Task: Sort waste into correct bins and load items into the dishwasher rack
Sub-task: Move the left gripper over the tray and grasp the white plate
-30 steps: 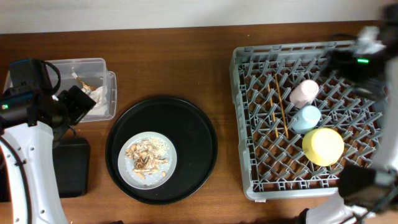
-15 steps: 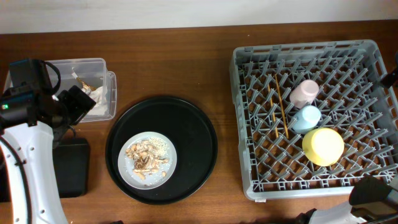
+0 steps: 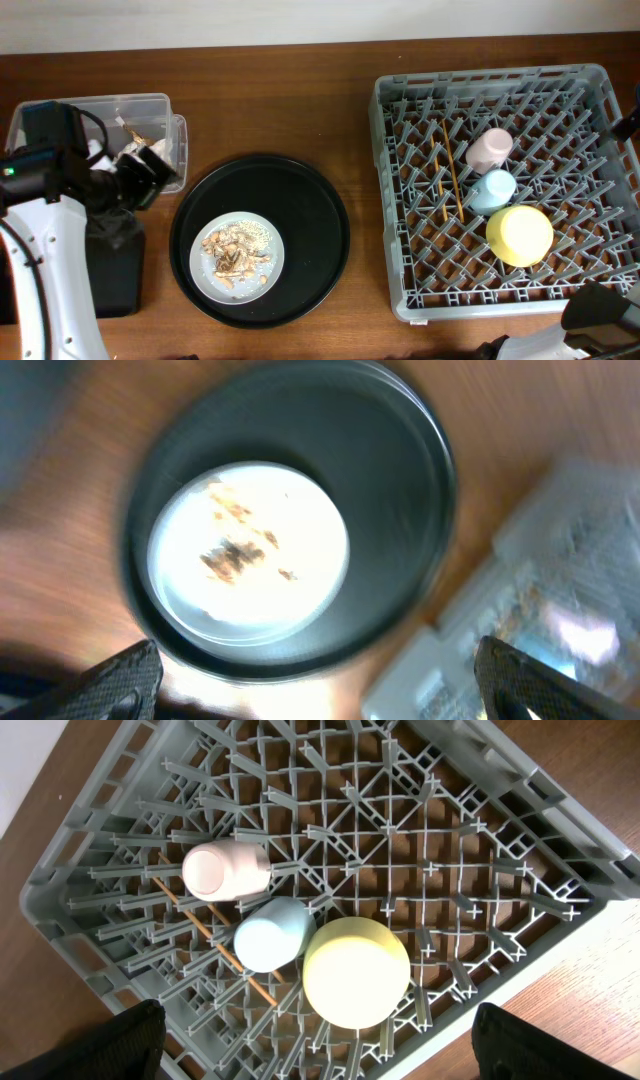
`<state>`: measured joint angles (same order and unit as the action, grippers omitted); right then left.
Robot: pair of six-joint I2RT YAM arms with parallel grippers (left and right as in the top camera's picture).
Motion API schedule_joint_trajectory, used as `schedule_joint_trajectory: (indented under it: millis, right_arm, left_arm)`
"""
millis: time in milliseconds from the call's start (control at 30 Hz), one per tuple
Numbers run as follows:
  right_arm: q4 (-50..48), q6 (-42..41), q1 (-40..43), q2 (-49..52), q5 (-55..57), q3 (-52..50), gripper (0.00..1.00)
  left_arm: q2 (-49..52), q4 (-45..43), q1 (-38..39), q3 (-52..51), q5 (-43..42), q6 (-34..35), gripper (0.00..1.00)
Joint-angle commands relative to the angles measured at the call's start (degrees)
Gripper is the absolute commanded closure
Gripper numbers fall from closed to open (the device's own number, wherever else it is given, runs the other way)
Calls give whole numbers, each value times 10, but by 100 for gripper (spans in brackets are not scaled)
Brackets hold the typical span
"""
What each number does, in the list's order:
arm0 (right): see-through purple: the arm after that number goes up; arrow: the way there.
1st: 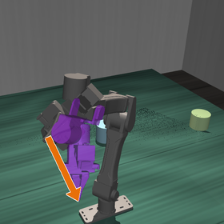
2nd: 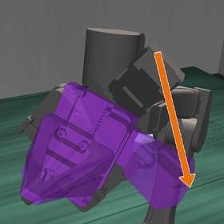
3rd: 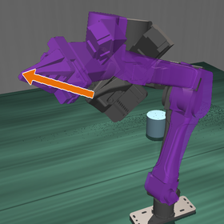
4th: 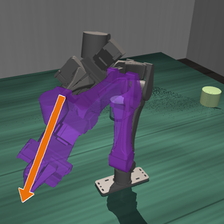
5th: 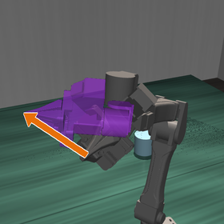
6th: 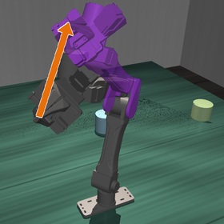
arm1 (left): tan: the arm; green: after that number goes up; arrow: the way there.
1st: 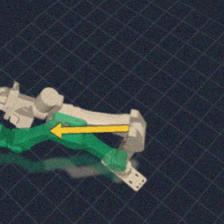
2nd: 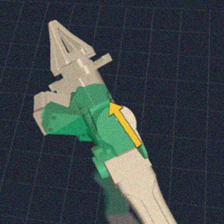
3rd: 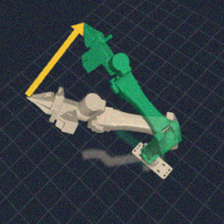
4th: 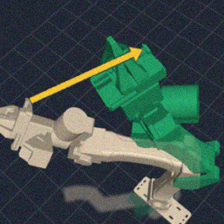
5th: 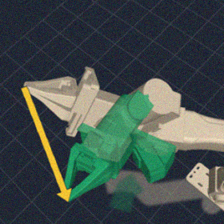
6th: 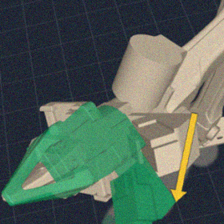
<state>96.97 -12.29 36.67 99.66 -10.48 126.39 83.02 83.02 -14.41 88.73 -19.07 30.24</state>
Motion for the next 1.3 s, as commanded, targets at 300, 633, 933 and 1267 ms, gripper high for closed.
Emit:
schedule_joint_trajectory:
  millis: [300,633,933,1267]
  right_arm:
    - [3,-5,1,5,-4,3,1]
    - [3,-5,1,5,-4,3,2]
    - [3,-5,1,5,-4,3,2]
    - [3,-5,1,5,-4,3,2]
  left_arm:
    - [0,47,366,-40,152,39,11]
    - [12,-174,525,-244,245,240,37]
    - [126,-255,545,-267,330,242,37]
    - [220,-293,534,-217,381,198,36]
